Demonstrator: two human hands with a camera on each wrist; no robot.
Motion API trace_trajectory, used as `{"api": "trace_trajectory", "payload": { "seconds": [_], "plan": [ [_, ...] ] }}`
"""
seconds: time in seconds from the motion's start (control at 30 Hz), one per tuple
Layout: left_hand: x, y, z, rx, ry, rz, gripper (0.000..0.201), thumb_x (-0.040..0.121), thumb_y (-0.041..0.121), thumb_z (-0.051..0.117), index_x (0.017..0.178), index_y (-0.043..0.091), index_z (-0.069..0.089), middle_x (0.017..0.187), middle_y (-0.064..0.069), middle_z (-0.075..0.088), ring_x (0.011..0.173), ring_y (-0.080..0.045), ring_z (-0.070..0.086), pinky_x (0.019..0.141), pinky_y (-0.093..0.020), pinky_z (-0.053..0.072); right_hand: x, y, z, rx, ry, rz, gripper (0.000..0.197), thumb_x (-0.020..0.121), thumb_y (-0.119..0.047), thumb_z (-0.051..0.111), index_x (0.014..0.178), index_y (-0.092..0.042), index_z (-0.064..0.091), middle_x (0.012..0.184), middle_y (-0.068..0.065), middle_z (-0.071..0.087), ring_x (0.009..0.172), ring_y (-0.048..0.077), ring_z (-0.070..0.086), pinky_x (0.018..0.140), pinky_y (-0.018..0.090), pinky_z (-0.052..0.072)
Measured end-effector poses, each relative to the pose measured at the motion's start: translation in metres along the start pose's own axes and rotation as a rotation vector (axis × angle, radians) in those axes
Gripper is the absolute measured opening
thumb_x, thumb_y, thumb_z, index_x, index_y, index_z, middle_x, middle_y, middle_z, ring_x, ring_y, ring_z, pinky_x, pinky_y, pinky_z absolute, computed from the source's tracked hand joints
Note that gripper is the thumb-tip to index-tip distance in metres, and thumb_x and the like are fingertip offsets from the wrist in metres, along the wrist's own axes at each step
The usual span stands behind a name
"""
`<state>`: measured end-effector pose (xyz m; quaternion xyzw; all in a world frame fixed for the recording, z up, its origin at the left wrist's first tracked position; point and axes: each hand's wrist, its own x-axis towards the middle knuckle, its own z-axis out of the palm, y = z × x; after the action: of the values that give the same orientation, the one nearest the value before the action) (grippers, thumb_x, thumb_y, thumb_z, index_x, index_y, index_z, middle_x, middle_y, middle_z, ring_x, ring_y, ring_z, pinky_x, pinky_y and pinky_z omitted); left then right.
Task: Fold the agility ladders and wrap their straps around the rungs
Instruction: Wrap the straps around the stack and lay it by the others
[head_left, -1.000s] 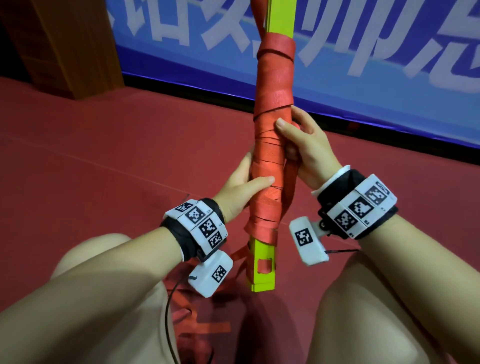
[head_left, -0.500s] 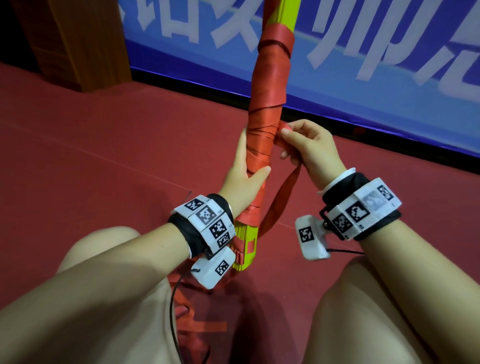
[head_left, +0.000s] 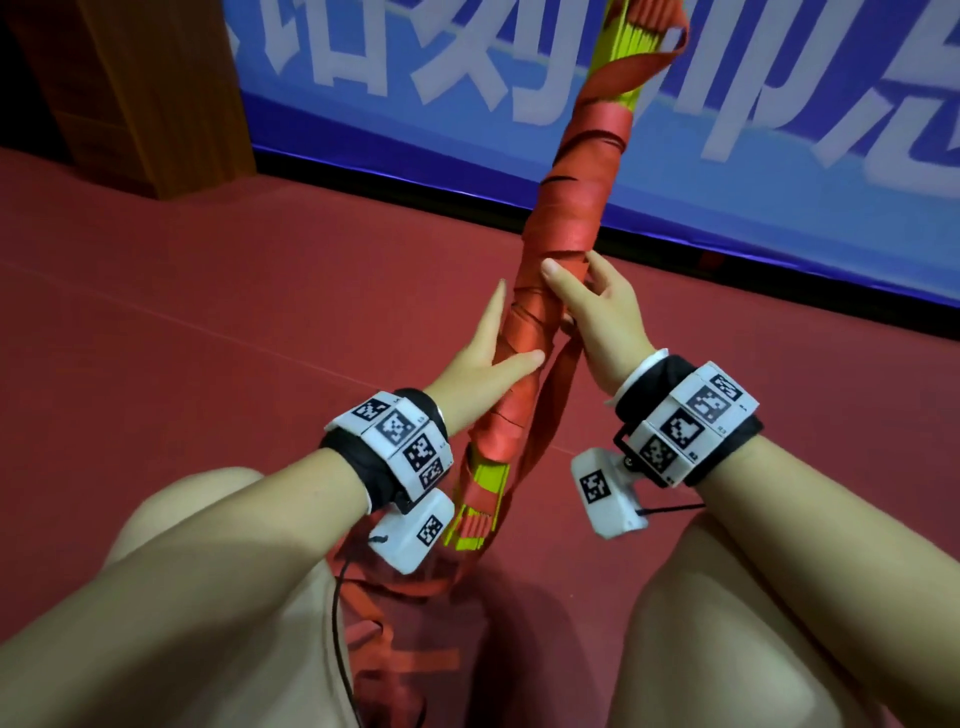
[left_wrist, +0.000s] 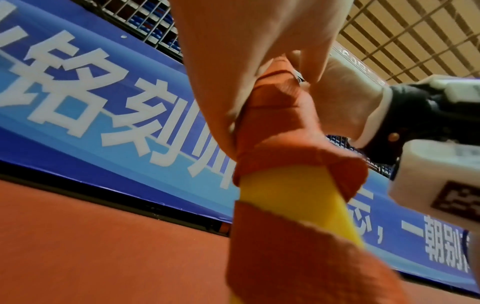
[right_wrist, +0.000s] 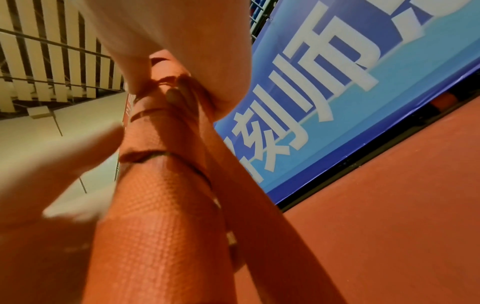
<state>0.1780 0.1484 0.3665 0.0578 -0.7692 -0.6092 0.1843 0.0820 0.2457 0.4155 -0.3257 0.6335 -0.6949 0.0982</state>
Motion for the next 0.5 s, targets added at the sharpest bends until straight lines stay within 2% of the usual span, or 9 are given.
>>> {"api": "trace_trajectory", "payload": {
  "seconds": [0.1,0.17,0.23,0.3,0.4,0.5],
  "plan": [
    [0.000,-0.002,-0.003,-0.047,-0.031,0.029,0.092,0.075,0.038,0.065,0.153,0.033,0.017,0.136,0.009,0.052,0.123,-0.006,0.053,0.109,-0.036,0.041,0.001,-0.001,-0.002,0.056,-0.110,-0.028,0.021,0.090,-0.021,0.062,0.111,-0.018,0.063,0.097,0.001,0.067,0.091,0.015,0.065,0.078,0.030,0.053],
    [0.000,-0.002,-0.004,-0.067,-0.010,0.055,0.089,0.075,0.034,0.066,0.151,0.033,0.019,0.133,0.008,0.055,0.120,-0.005,0.055,0.103,-0.030,0.045,0.002,-0.005,-0.003,0.103,-0.170,-0.024,0.016,0.094,-0.014,0.057,0.109,-0.016,0.062,0.090,-0.004,0.067,0.081,0.009,0.064,0.069,0.020,0.051],
    [-0.001,-0.001,-0.005,-0.091,0.023,0.097,0.078,0.081,0.021,0.063,0.145,0.037,0.020,0.131,0.016,0.052,0.118,0.005,0.053,0.098,-0.019,0.044,0.003,-0.011,-0.007,0.167,-0.230,0.021,0.014,0.096,-0.007,0.050,0.103,-0.012,0.061,0.077,-0.009,0.066,0.067,0.002,0.060,0.059,0.014,0.046],
    [-0.003,0.002,-0.006,-0.097,0.048,0.130,0.078,0.083,0.017,0.061,0.143,0.038,0.017,0.138,0.015,0.046,0.125,0.006,0.047,0.103,-0.018,0.039,0.006,-0.016,-0.013,0.178,-0.272,0.062,0.015,0.096,-0.004,0.047,0.097,-0.008,0.061,0.069,-0.009,0.063,0.060,0.002,0.055,0.055,0.013,0.041],
    [-0.003,-0.002,-0.006,-0.081,0.078,0.140,0.079,0.084,0.018,0.063,0.146,0.039,0.018,0.145,0.009,0.044,0.129,0.001,0.045,0.108,-0.022,0.037,0.008,-0.019,-0.018,0.097,-0.261,0.104,0.012,0.094,-0.008,0.053,0.090,-0.007,0.064,0.066,-0.003,0.056,0.053,0.006,0.047,0.050,0.014,0.035],
    [-0.001,-0.004,-0.005,-0.035,0.118,0.141,0.081,0.088,0.012,0.064,0.152,0.032,0.019,0.141,0.004,0.049,0.121,-0.002,0.053,0.098,-0.017,0.044,0.009,-0.016,-0.018,0.022,-0.200,0.122,0.013,0.093,-0.012,0.058,0.081,-0.009,0.063,0.059,-0.005,0.050,0.045,0.005,0.035,0.042,0.014,0.025]
  ]
}}
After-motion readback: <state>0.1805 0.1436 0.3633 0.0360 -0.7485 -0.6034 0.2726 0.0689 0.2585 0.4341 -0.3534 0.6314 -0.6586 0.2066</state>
